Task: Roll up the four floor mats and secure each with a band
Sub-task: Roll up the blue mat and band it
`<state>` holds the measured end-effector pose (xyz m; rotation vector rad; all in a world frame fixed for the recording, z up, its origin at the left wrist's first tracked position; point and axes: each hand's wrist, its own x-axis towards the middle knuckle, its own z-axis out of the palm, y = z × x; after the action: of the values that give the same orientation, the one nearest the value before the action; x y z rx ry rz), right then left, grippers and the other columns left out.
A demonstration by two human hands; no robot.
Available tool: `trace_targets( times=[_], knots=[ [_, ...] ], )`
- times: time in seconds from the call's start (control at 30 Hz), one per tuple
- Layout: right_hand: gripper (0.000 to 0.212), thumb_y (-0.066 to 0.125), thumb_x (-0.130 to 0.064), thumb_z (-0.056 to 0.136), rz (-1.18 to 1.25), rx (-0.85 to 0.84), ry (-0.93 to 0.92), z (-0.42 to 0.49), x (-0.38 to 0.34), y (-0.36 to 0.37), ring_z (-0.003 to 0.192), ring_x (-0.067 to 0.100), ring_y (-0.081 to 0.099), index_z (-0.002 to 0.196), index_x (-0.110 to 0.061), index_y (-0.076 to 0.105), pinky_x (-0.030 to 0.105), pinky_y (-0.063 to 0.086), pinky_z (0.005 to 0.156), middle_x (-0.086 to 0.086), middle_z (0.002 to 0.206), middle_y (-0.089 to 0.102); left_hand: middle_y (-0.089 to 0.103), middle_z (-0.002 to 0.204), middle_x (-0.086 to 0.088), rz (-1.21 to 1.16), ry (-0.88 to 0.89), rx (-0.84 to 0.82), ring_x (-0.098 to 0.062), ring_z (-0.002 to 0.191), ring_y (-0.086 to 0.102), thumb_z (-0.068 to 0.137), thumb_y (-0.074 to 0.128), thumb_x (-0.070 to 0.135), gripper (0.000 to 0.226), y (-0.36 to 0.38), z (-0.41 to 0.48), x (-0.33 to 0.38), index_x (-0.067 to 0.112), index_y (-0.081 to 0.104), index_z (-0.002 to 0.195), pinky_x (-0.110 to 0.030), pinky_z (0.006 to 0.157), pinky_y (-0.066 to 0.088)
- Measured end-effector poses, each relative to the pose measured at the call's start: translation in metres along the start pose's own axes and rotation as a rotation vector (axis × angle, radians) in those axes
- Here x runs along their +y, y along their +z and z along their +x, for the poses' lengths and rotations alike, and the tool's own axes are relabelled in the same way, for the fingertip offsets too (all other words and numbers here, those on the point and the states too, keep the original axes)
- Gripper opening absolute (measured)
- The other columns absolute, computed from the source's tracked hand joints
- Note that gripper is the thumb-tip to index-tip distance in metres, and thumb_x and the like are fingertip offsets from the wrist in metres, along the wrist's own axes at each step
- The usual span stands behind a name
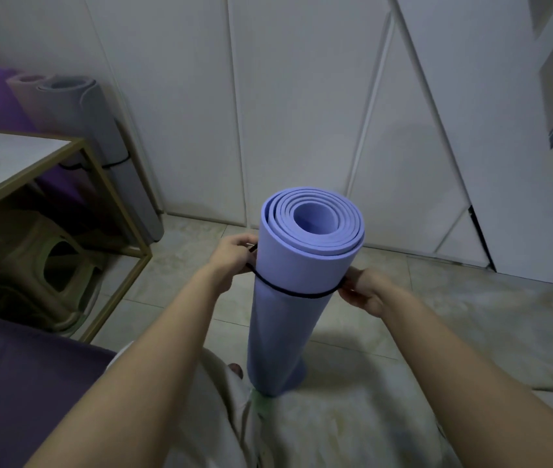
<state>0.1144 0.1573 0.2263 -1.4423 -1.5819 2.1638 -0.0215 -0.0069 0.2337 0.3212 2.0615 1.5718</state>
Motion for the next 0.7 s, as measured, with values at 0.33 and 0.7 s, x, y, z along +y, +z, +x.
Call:
trace_targets(
  times=[0.33,0.7],
  knots=[
    [0.035,0.024,0.005,0.097,-0.064,0.027,-0.058,0.016,0.020,0.039,0.055,0.014,0.037,0.090,0.003,0.058,0.012,0.037,0.031,0.005,0.068,0.044,0.052,0.085,-0.001,0.629,0.078,0.198,-0.025,0.080,0.047,0.098,0.028,0.023,0.023,0.006,0.007,-0.037,0.017,0.049,0.089,-0.031,0.063,0.037],
    [0.034,0.039,0.008,0.095,-0.254,-0.006,-0.114,0.014,0.028,0.010,0.050,0.017,0.036,0.066,-0.009,0.039,0.017,0.046,0.035,0.007,0.059,0.039,0.064,0.095,-0.004,0.239,0.115,-0.085,-0.018,0.088,0.058,0.092,0.046,-0.002,0.022,0.003,0.013,-0.034,0.004,0.063,0.103,-0.016,0.062,0.048]
  ],
)
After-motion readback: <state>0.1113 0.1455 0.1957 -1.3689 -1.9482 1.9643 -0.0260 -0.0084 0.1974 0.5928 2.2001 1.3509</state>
